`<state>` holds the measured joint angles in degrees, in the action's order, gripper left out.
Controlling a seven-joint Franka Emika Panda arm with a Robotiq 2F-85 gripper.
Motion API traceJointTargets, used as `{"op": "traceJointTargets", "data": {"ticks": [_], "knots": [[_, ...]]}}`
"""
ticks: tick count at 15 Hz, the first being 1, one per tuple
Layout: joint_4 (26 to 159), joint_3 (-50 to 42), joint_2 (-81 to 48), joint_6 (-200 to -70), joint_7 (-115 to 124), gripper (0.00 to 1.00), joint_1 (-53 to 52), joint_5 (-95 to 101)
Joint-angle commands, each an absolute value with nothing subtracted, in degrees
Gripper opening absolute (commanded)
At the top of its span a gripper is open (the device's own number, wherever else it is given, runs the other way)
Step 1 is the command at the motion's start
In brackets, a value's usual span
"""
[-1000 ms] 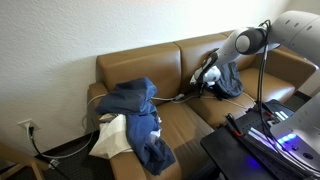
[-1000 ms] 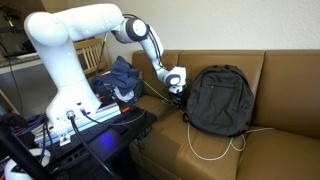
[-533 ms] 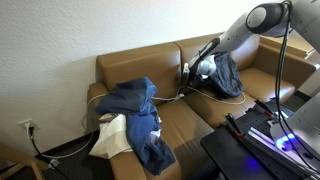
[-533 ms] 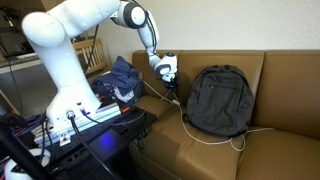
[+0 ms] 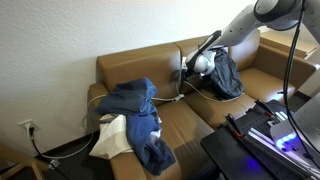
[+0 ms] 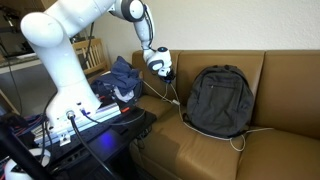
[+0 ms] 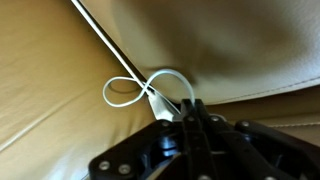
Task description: Pick the charger on the couch and put it on the shoulder of the couch
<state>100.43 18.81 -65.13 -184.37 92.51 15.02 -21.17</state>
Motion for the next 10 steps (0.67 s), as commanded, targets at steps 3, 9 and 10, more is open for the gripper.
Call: {"op": "traceJointTargets", "data": {"ticks": [3,9,10], "knots": [[108.12,27.54,-59.49,-187.33,82.92,0.01,15.04,-21.31],[117.84,39.71,-49.57,-195.98,75.52,0.01,15.41,-19.38],[119.29,42.92,-48.66,-199.12,75.21,0.01,16.76,-18.26]]}}
